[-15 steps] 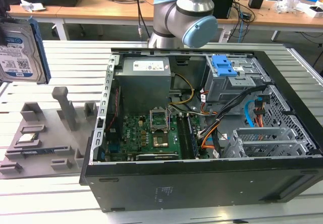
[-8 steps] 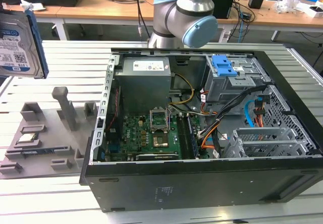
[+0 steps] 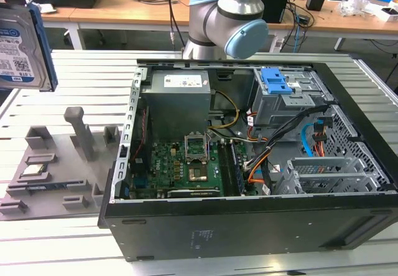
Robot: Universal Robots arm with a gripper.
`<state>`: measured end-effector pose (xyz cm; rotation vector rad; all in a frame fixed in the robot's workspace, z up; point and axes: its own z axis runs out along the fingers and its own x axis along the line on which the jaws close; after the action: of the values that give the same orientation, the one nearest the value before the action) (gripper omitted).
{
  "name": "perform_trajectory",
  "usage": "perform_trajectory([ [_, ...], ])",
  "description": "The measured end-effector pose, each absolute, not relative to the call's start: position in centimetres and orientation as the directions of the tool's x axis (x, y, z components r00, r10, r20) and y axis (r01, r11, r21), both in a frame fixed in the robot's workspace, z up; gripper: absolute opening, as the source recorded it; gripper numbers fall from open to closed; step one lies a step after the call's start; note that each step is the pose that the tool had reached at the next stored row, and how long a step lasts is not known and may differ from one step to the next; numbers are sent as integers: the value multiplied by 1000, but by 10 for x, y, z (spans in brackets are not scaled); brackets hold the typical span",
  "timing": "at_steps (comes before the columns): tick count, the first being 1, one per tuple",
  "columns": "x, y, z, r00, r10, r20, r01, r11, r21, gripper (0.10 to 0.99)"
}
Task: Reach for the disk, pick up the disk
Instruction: 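Pick up the disk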
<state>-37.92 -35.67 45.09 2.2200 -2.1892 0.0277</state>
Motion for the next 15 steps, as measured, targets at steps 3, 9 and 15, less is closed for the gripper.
perform_trajectory([
  [3, -379, -357, 456, 14, -999, 29, -1000, -14, 4, 361],
  [9, -379, -357, 475, 14, -999, 29, -1000, -14, 4, 361],
  [15, -378, -357, 487, 14, -999, 29, -1000, -14, 4, 361],
])
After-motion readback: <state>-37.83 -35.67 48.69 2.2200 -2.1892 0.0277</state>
